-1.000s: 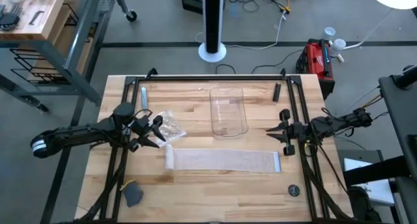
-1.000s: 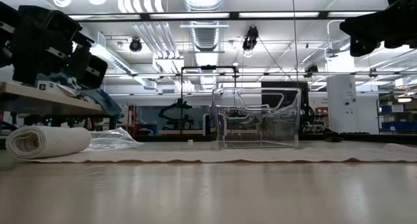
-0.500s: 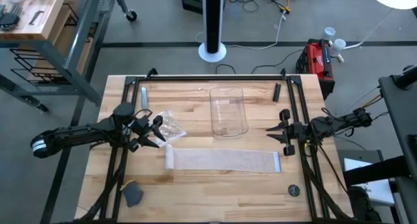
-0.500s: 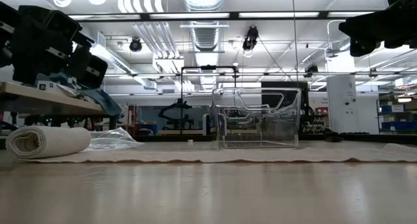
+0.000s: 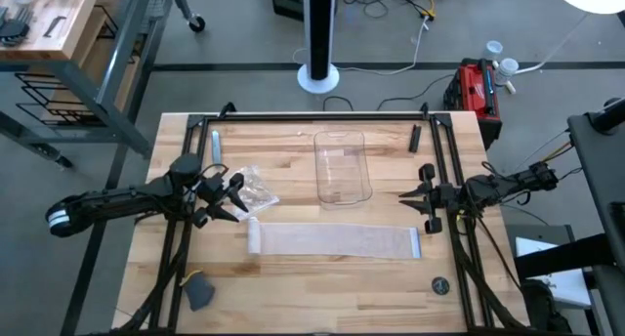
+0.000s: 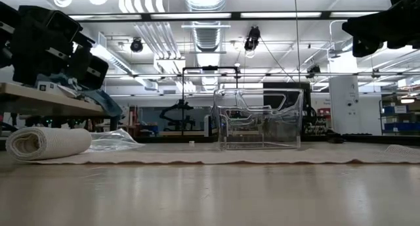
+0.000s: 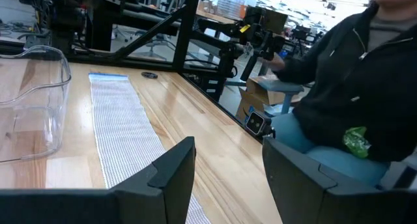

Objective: Roll bandage

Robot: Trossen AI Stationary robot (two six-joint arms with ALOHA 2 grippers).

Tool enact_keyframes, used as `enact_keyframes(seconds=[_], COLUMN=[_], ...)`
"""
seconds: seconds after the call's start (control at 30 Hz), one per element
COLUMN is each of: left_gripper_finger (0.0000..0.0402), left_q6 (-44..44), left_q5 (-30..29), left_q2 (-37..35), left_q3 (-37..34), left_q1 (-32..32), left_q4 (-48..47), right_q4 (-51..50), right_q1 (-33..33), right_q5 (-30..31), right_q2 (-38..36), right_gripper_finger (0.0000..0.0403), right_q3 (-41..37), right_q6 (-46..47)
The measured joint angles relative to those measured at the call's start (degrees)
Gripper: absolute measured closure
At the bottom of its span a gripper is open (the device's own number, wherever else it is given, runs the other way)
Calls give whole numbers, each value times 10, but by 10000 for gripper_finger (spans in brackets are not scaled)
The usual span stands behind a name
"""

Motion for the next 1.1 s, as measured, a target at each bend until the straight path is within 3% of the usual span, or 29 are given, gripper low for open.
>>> enact_keyframes(seconds=[0.2,0.47,0.73,0.83,1.0,1.1], left_gripper_finger=[230,230,230,230,230,230], left_q6=[0,-5,-168,-195,-254,-223], left_q5=[-2,-114,-172,-231,-392,-365], left_q2=[0,0,0,0,1,1], left_q3=[0,0,0,0,0,0], left_q1=[0,0,-1,-1,-1,-4], left_q4=[1,5,27,43,102,187], right_q4=[0,0,0,0,0,38], right_q1=[0,0,0,0,0,-3], right_q5=[0,0,0,0,0,41], right_q2=[0,0,0,0,0,1], right_gripper_finger=[359,342,329,326,326,331], right_q3=[0,0,0,0,0,0], right_q6=[0,0,-5,-6,14,33])
